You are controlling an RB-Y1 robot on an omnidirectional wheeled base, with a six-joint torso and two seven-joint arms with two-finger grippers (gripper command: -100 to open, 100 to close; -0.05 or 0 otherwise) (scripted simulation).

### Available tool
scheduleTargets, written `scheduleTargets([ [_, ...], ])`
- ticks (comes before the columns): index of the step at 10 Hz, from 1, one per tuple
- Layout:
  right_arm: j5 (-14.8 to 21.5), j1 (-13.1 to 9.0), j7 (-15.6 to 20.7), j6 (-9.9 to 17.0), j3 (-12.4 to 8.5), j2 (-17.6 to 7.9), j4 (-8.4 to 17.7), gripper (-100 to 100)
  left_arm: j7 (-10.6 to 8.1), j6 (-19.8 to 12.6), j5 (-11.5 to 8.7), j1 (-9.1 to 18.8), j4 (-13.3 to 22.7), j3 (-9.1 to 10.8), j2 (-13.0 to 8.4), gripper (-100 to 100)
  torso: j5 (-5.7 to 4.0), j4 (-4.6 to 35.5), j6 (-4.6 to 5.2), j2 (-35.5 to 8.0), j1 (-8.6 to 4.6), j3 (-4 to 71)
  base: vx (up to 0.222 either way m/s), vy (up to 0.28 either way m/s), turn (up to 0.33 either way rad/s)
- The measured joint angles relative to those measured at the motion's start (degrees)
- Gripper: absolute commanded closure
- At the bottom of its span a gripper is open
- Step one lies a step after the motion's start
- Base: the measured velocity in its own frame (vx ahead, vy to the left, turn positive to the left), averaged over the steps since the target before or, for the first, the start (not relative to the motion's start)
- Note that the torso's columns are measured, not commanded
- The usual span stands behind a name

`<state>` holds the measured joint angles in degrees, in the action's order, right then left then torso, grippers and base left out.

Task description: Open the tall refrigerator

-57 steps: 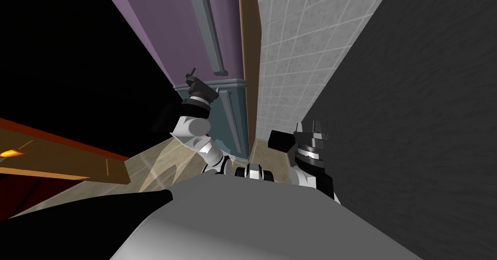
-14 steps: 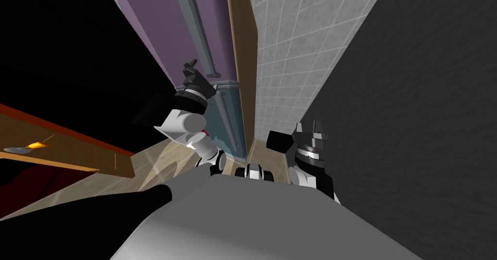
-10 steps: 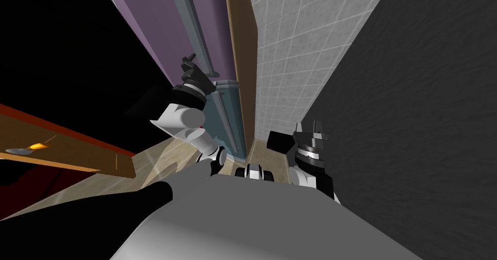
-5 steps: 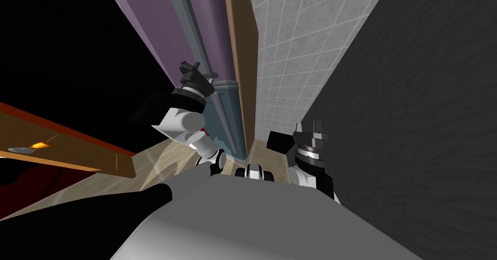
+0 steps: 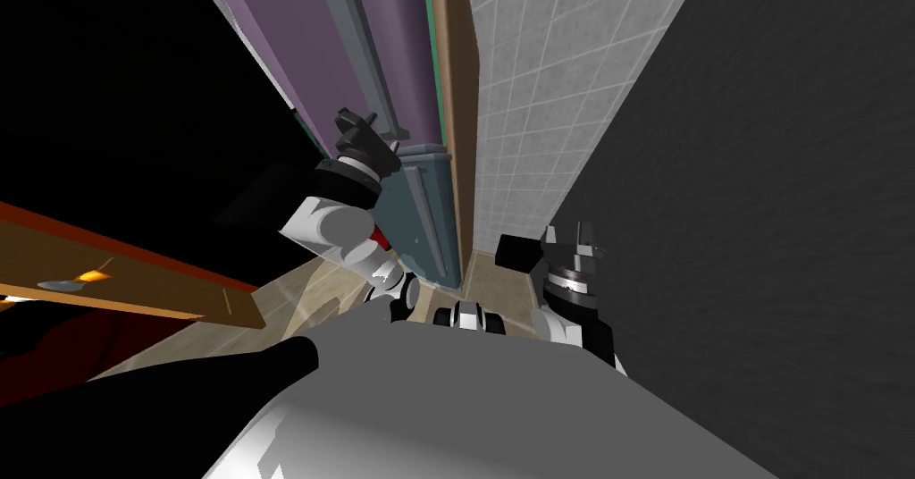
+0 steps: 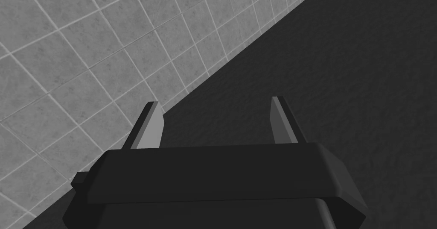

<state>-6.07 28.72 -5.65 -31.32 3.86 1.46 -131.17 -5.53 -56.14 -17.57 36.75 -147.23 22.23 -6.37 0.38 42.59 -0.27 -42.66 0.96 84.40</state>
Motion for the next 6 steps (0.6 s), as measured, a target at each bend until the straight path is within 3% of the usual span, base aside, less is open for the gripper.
scheduleTargets([
  [3, 0.0, 0.0, 0.0, 0.0, 0.0, 0.0, 0.0, 0, -0.18, -4.31, -4.78, 1.73, -1.14, 0.12, 1.42, 100, -0.08, 0.05, -0.06, 0.43, -0.06, 0.49, -0.231, 0.311, -0.064],
  [6, 0.0, 0.01, 0.0, 0.0, 0.0, 0.0, 0.0, 0, -0.07, -7.74, -8.69, 3.62, -2.2, 0.22, 3.08, 100, -0.32, 0.05, 0.1, 0.33, -0.55, 0.37, -0.19, 0.218, -0.046],
])
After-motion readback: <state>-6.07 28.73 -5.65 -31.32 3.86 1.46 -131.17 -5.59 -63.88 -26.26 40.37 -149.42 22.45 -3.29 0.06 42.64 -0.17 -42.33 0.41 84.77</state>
